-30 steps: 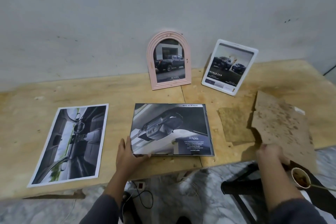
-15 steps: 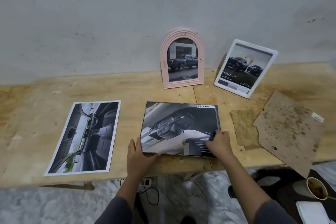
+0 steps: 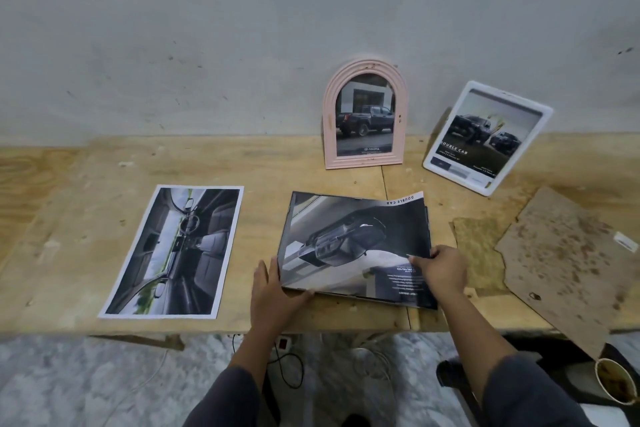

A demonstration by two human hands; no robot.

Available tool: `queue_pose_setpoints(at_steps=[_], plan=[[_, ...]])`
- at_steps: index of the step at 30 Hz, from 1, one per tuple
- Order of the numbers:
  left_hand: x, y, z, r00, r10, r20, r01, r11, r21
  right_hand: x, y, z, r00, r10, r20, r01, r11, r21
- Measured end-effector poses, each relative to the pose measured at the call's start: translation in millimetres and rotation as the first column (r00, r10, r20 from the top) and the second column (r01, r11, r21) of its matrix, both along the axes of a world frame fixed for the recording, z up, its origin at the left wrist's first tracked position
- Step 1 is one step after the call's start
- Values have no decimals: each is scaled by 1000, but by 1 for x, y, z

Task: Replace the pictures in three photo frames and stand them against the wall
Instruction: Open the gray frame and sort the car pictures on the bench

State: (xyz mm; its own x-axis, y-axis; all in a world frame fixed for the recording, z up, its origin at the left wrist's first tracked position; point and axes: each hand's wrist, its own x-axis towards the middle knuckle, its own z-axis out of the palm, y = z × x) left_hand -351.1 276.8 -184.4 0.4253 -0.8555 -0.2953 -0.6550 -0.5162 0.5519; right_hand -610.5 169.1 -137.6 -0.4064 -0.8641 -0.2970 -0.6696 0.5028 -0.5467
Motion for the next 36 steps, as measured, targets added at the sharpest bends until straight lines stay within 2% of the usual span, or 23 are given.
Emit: queue_pose_setpoints(at_steps=[7, 12, 15, 18, 20, 22, 23, 25, 27, 28, 30, 32, 33, 34, 36], plan=[[0, 1, -3, 1000, -11, 6, 11, 1000, -6, -8, 7, 6, 992, 65, -111, -78, 990, -121], [0, 0, -4, 999, -29, 18, 29, 999, 24, -16, 5, 43, 993, 90, -81, -106, 969, -222], [0, -2, -6, 1000, -25, 0, 25, 999, 38, -19, -1, 84, 971, 220, -90, -237, 920, -312], [5, -8, 1, 996, -1, -93, 12, 993, 119, -6, -6, 140, 919, 351, -182, -395, 834, -385], [9, -16, 20, 974, 94, -206, -94, 996, 12, 10, -4, 181, 870, 428, -247, -494, 741, -455], [17, -26, 54, 916, 191, -352, -284, 930, -233, 30, 1, 218, 785, 545, -295, -615, 621, -487], [23, -31, 78, 893, 193, -406, -348, 868, -353, 43, 3, 233, 723, 618, -307, -680, 559, -475], [39, -35, 128, 893, 141, -427, -368, 774, -515, 72, 4, 259, 570, 768, -293, -797, 430, -425], [64, -29, 167, 871, 69, -487, -385, 713, -587, 105, 1, 276, 441, 866, -237, -843, 309, -440], [78, -20, 181, 837, 33, -547, -421, 677, -604, 124, 0, 282, 410, 892, -189, -832, 281, -478], [106, -1, 195, 793, -8, -609, -472, 624, -623, 158, -5, 290, 430, 902, -47, -746, 325, -582], [140, 20, 198, 789, 26, -614, -498, 613, -614, 193, -12, 286, 482, 861, 164, -575, 452, -682], [158, 28, 198, 777, 58, -627, -528, 604, -597, 211, -16, 281, 480, 831, 281, -505, 523, -686], [178, 35, 196, 769, 100, -632, -553, 601, -577, 229, -20, 270, 444, 801, 401, -484, 592, -645], [220, 45, 192, 756, 171, -632, -586, 609, -535, 269, -20, 239, 334, 700, 631, -566, 685, -459]])
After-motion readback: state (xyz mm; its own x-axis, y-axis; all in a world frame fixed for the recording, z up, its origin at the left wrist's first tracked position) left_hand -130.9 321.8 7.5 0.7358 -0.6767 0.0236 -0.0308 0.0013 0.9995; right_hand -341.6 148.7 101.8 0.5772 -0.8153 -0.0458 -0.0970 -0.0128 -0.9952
